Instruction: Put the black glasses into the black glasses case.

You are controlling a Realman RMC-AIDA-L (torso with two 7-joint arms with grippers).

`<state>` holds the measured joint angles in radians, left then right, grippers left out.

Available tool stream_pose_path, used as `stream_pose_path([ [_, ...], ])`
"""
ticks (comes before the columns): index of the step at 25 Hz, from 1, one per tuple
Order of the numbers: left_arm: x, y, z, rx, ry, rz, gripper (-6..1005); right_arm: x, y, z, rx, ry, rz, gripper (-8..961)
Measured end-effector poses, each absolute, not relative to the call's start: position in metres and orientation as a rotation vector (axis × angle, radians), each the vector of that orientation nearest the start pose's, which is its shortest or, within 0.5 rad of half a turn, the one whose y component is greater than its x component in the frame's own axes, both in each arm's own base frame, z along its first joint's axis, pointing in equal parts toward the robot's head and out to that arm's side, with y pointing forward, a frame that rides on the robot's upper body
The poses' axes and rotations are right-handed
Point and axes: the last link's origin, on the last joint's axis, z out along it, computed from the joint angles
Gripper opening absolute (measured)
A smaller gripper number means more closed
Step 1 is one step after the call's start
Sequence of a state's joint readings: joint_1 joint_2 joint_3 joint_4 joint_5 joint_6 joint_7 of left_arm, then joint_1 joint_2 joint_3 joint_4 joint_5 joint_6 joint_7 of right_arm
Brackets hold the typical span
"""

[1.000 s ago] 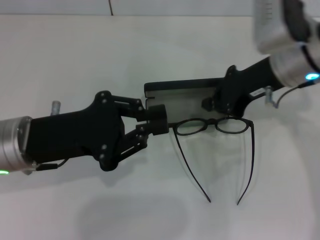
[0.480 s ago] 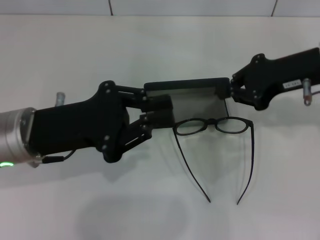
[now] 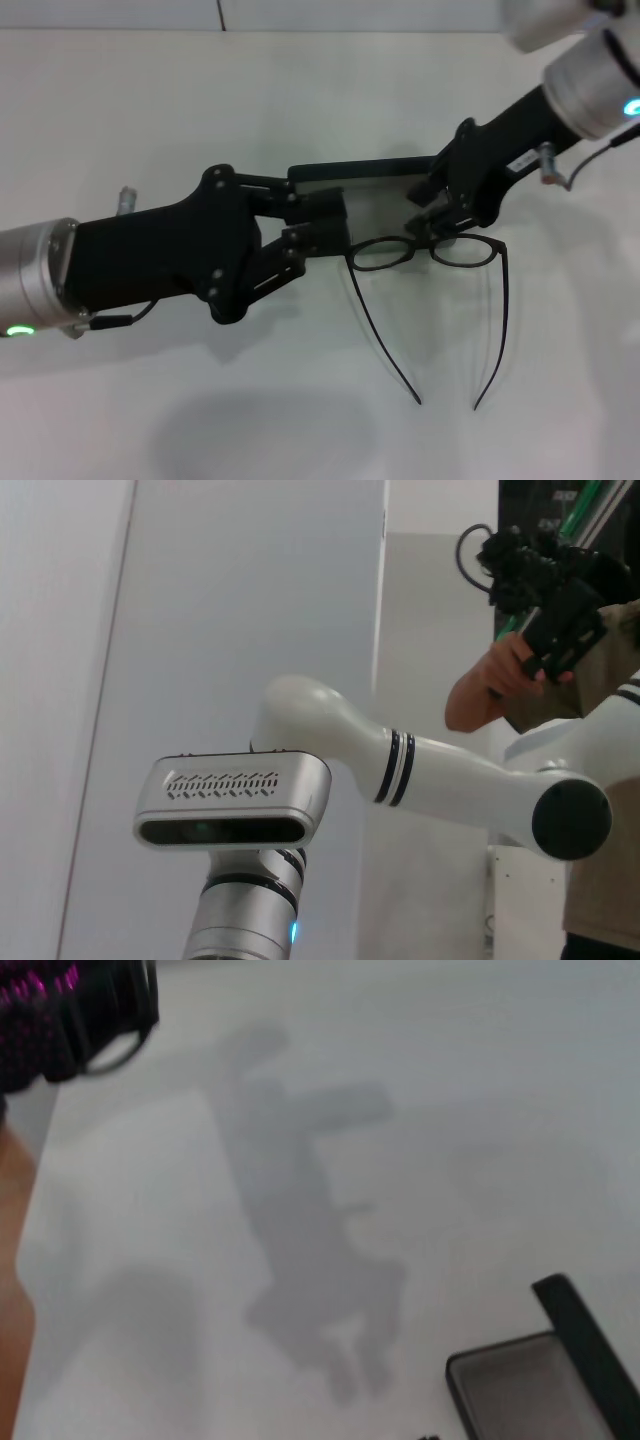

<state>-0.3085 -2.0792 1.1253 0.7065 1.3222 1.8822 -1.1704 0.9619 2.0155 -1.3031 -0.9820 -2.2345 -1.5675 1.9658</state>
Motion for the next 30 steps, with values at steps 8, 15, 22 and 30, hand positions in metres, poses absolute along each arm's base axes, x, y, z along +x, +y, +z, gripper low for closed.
stream_pose_path([
  [8, -0.234, 0.254, 0.013, -2.625, -0.218, -1.416, 156, 0.083, 0.404, -0.047, -3.038, 0.099, -0.482, 432],
  [15, -0.238, 0.251, 0.013, -2.646, -0.234, -1.396, 156, 0.091, 0.410, -0.063, -2.998, 0.221, -0.587, 441],
  [22, -0.237, 0.250, 0.009, -2.653, -0.206, -1.390, 155, 0.089, 0.412, -0.067, -2.999, 0.228, -0.615, 440],
  [30, -0.234, 0.252, 0.003, -2.659, -0.213, -1.408, 155, 0.094, 0.415, -0.073, -2.979, 0.202, -0.644, 439],
])
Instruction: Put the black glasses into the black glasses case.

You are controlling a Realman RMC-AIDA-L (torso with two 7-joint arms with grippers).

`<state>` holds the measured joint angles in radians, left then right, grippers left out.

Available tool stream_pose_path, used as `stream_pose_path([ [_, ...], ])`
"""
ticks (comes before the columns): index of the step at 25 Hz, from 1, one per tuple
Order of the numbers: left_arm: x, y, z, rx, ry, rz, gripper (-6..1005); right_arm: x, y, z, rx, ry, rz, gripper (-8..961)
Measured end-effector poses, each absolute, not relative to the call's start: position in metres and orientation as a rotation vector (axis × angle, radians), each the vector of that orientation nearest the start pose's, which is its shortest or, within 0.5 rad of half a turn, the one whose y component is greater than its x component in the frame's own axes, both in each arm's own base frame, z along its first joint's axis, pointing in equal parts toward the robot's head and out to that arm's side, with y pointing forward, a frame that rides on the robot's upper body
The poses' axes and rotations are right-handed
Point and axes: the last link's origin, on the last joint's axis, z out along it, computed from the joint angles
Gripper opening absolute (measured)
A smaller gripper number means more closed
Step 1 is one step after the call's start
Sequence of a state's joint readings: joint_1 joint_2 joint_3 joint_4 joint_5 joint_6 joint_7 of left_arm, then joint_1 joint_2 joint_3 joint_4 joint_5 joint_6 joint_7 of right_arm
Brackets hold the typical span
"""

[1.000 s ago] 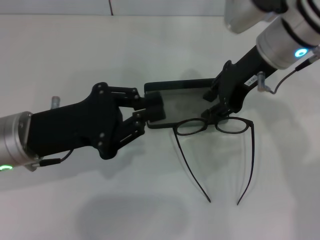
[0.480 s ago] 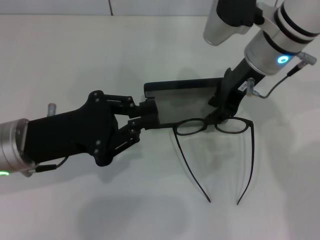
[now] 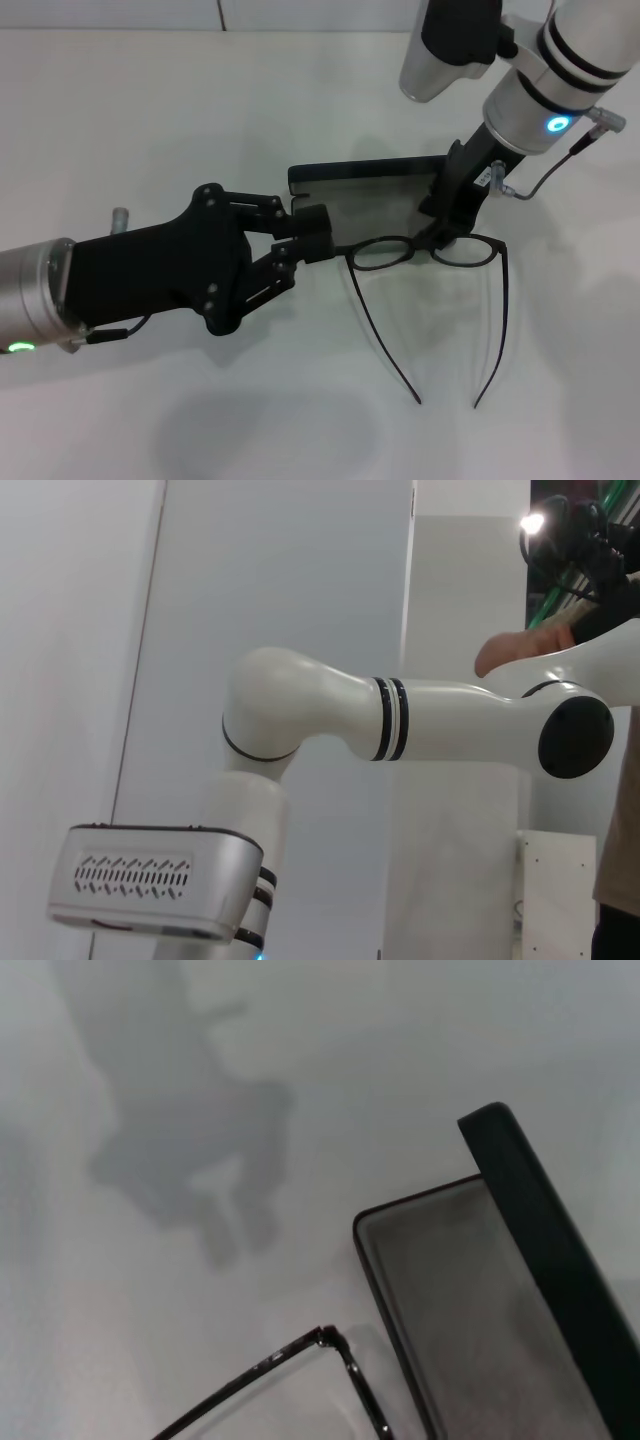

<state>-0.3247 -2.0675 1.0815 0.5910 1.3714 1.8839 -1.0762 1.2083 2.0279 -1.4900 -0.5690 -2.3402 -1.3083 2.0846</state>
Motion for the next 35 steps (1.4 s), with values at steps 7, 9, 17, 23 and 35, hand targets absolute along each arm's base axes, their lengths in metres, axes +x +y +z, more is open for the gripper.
stream_pose_path([
  [7, -0.232, 0.251, 0.001, -2.660, -0.224, -1.422, 156, 0.094, 0.414, -0.082, -2.993, 0.140, -0.673, 438],
  [9, -0.231, 0.251, -0.001, -2.667, -0.225, -1.420, 156, 0.094, 0.412, -0.083, -3.002, 0.122, -0.674, 438],
  [17, -0.231, 0.249, -0.004, -2.683, -0.222, -1.414, 155, 0.091, 0.408, -0.087, -3.030, 0.064, -0.671, 437],
  [23, -0.231, 0.250, -0.003, -2.677, -0.218, -1.413, 155, 0.091, 0.408, -0.090, -3.030, 0.044, -0.673, 329],
  [35, -0.232, 0.251, -0.004, -2.672, -0.215, -1.408, 156, 0.096, 0.405, -0.097, -3.013, -0.005, -0.703, 115],
])
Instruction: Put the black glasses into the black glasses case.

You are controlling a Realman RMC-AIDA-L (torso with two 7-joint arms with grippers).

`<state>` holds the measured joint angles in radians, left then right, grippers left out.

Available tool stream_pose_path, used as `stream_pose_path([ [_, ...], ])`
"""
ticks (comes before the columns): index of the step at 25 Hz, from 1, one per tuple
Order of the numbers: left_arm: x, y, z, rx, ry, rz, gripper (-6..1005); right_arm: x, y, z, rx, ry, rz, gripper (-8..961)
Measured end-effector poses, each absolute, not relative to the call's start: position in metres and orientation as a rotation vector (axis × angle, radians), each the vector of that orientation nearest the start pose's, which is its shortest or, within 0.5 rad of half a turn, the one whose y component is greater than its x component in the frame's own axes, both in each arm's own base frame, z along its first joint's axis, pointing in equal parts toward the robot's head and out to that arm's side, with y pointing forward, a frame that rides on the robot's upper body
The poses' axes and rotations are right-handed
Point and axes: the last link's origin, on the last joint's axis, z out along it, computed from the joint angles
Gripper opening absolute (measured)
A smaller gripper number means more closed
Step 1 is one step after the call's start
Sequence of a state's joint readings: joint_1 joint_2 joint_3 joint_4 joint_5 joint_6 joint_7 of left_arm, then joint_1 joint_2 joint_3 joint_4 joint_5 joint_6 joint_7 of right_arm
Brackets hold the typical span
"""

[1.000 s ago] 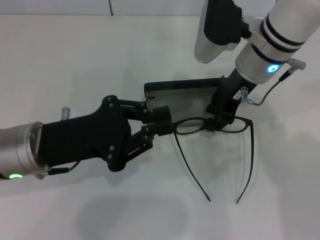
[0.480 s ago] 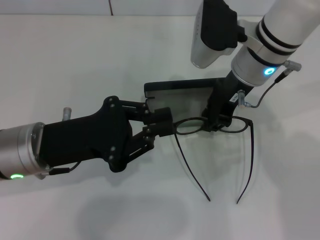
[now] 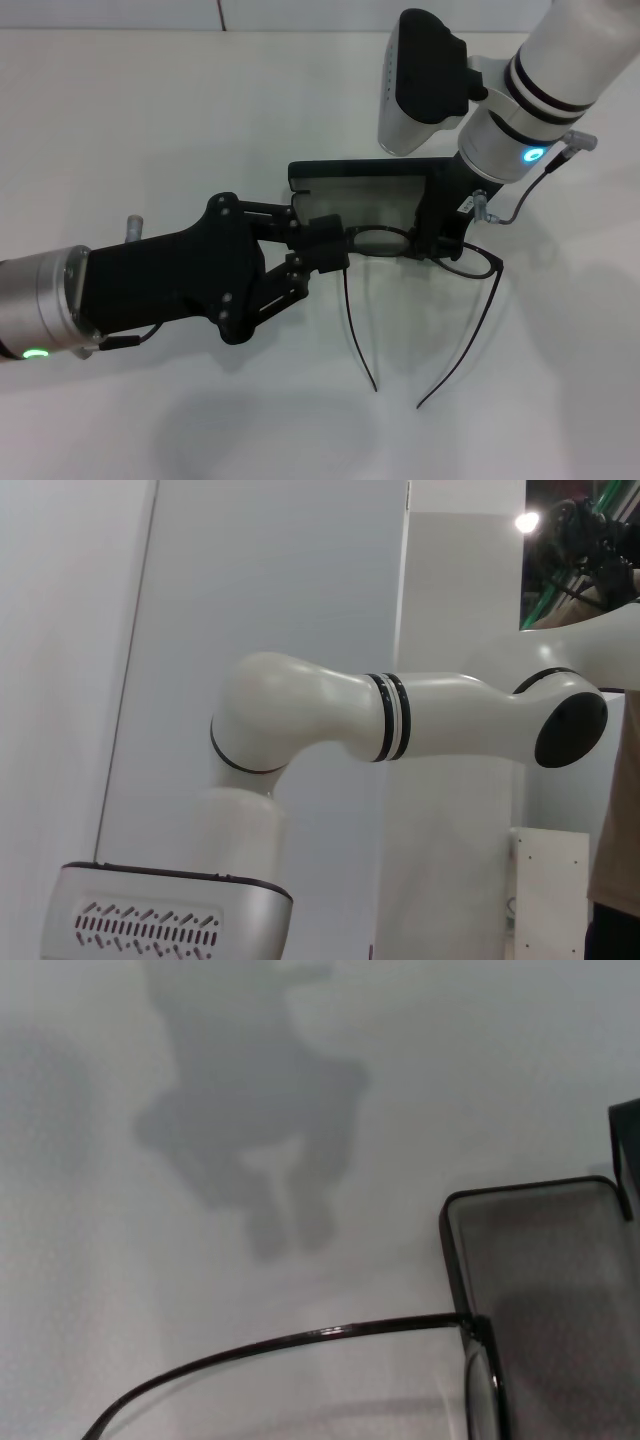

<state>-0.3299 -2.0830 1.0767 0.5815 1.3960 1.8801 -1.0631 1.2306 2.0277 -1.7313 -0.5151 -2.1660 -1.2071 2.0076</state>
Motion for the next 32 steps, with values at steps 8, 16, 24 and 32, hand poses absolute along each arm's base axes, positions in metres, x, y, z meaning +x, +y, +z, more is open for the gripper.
stream_pose_path([
  [8, -0.235, 0.248, -0.002, -2.643, -0.231, -1.419, 156, 0.093, 0.393, -0.096, -3.044, -0.053, -0.577, 97],
  [16, -0.232, 0.246, 0.001, -2.613, -0.236, -1.475, 148, 0.100, 0.368, -0.053, -3.039, 0.062, -0.039, 94],
  [24, -0.219, 0.246, -0.002, -2.607, -0.199, -1.580, 132, 0.151, 0.333, -0.013, -2.857, 0.225, 0.815, 94],
  [32, -0.187, 0.252, 0.002, -2.604, -0.106, -1.842, 36, 0.174, 0.315, -0.013, -2.765, 0.297, 1.086, 95],
])
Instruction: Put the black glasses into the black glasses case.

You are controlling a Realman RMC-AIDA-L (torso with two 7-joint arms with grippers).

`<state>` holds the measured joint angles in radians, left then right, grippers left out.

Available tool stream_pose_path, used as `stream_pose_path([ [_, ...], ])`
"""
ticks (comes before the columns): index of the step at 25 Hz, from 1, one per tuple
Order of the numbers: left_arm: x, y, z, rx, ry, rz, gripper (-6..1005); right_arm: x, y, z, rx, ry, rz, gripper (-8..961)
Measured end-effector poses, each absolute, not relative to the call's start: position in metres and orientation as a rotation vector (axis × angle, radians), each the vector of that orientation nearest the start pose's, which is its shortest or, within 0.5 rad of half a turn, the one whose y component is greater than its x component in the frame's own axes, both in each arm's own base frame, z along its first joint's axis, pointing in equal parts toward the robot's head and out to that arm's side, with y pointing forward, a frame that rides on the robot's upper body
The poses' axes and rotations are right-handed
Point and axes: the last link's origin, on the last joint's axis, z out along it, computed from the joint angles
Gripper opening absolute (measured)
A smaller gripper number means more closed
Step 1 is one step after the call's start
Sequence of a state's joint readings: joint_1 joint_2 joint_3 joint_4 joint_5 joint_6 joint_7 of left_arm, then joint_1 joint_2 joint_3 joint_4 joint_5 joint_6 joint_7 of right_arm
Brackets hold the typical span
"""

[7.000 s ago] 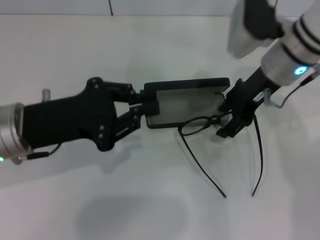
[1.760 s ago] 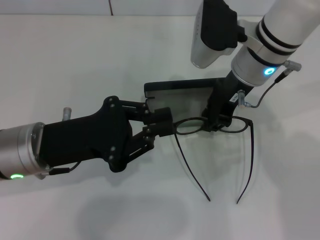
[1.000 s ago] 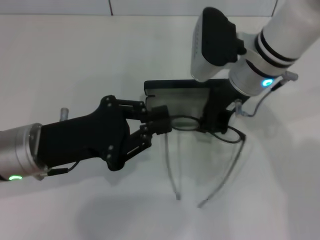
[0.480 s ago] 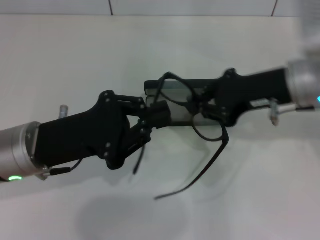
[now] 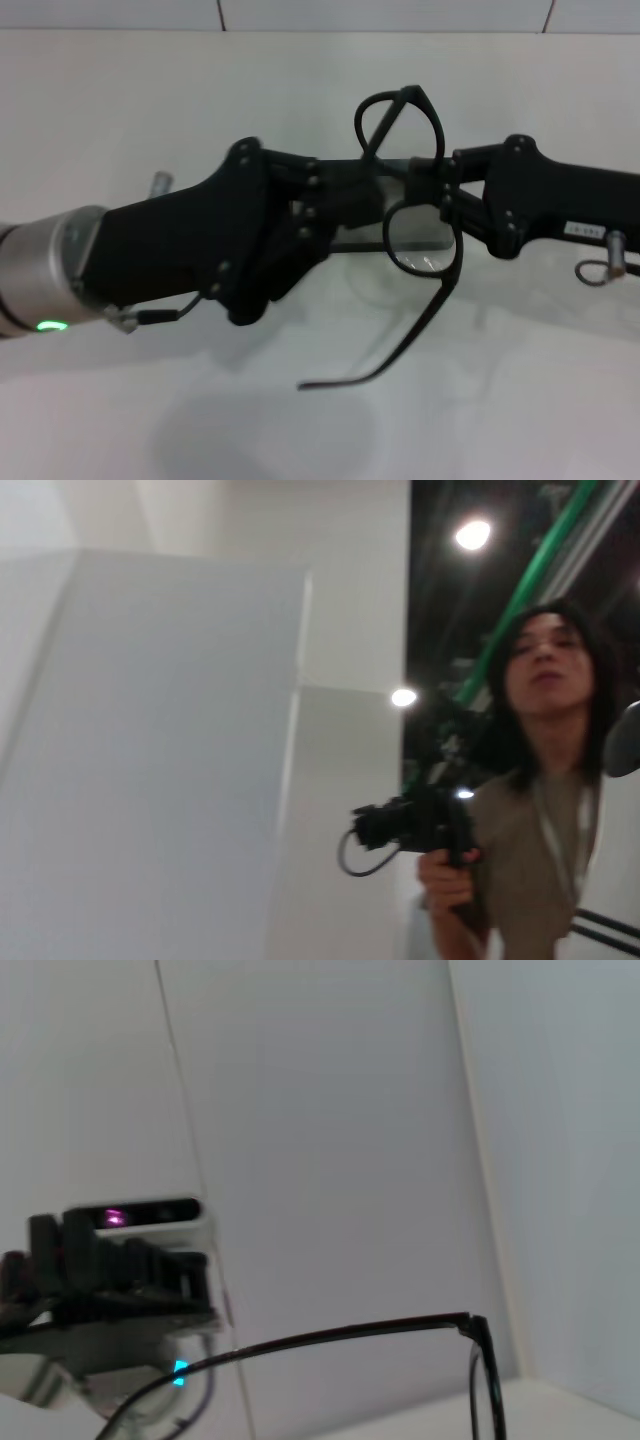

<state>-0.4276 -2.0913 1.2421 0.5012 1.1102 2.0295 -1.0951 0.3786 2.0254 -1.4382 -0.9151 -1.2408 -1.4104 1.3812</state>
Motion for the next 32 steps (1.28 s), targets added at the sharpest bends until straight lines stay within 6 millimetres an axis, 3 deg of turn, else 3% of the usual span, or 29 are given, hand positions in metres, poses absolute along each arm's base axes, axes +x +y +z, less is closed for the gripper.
stream_pose_path([
  [10, -0.172, 0.262, -0.020, -2.650, -0.140, -1.873, 32, 0.167, 0.313, -0.014, -2.812, 0.202, 1.180, 94],
  [20, -0.176, 0.263, -0.021, -2.624, -0.169, -1.856, 32, 0.150, 0.310, -0.012, -2.831, 0.135, 1.288, 94],
  [32, -0.183, 0.263, -0.018, -2.544, -0.233, -1.872, 33, 0.156, 0.300, -0.008, -2.809, 0.191, 1.415, 95],
])
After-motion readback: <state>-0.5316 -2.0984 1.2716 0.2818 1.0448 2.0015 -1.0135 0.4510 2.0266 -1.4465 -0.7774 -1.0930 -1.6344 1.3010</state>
